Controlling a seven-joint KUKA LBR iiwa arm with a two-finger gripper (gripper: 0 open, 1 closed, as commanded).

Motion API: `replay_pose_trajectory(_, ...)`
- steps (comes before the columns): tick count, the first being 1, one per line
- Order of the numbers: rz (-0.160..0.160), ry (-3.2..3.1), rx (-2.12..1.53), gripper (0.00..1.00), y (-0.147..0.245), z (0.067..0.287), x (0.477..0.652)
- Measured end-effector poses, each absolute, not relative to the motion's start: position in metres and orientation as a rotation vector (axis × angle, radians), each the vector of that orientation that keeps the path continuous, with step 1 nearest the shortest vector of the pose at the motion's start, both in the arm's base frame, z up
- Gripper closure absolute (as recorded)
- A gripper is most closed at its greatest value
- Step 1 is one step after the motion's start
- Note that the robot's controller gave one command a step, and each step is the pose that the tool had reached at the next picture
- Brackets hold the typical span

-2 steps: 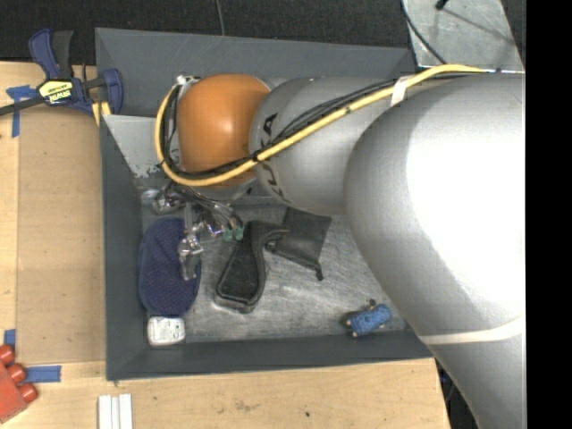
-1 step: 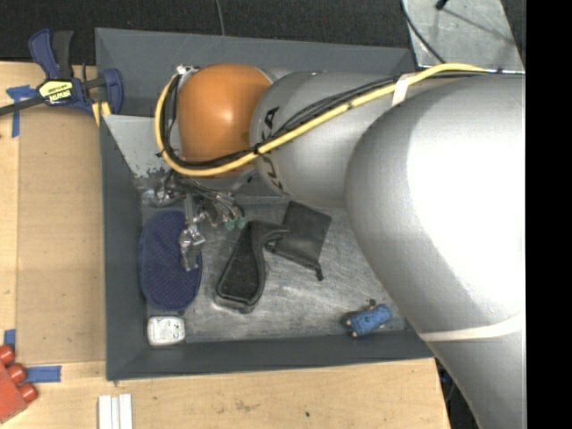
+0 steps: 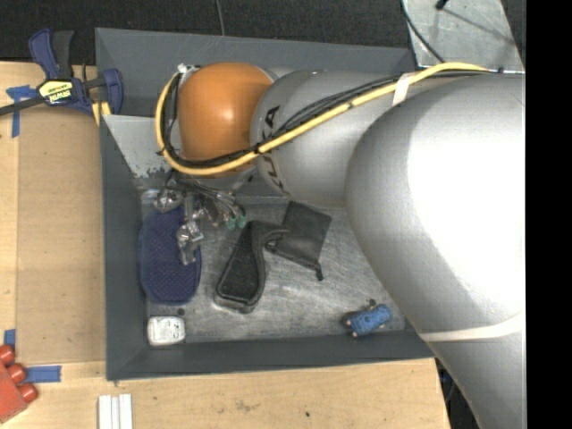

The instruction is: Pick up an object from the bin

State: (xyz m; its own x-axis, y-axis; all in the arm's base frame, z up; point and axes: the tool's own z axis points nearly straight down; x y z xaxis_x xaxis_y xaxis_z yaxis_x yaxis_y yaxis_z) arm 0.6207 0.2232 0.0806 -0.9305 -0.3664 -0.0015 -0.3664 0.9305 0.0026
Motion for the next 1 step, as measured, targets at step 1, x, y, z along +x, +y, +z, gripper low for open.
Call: replay_pose_trajectory(1, 0.001, 2.986, -0.941, 1.00, 0.1754, 0.2127, 0.5944)
